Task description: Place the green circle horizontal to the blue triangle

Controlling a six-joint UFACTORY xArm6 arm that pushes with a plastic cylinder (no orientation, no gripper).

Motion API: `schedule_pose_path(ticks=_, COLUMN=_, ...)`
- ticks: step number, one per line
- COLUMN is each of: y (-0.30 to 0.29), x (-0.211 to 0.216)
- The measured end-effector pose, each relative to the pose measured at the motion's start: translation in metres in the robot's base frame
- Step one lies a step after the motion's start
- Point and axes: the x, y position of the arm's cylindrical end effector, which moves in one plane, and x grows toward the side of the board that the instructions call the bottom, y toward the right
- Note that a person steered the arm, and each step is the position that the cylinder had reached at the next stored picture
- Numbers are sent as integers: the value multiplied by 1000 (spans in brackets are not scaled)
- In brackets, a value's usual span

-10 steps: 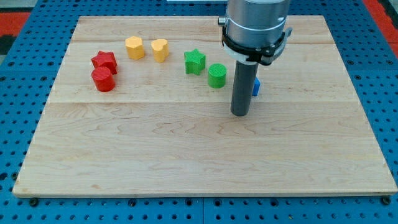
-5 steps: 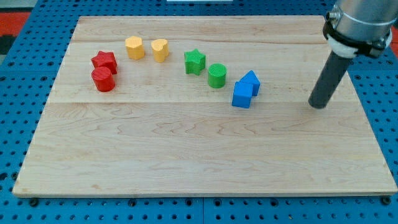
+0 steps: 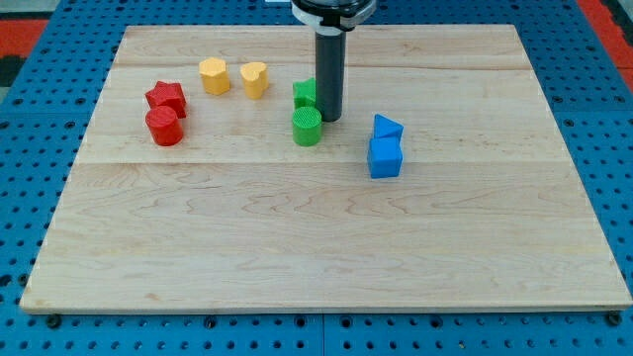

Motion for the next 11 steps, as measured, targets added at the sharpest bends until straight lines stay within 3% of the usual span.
schedule_pose_path(ticks=1, y=29, x=0)
schedule_pose_path(ticks=3, y=22, x=11)
schedule_pose_path(ticks=4, y=22, x=39)
schedule_pose_path(ticks=5, y=-16, x=44)
schedule_pose_path(ticks=8, y=-58, x=69)
schedule_pose_path(ticks=9, y=-61, x=68)
schedule_pose_path(ticks=10, y=-42, x=23)
schedule_pose_path(ticks=11, y=-6, x=13)
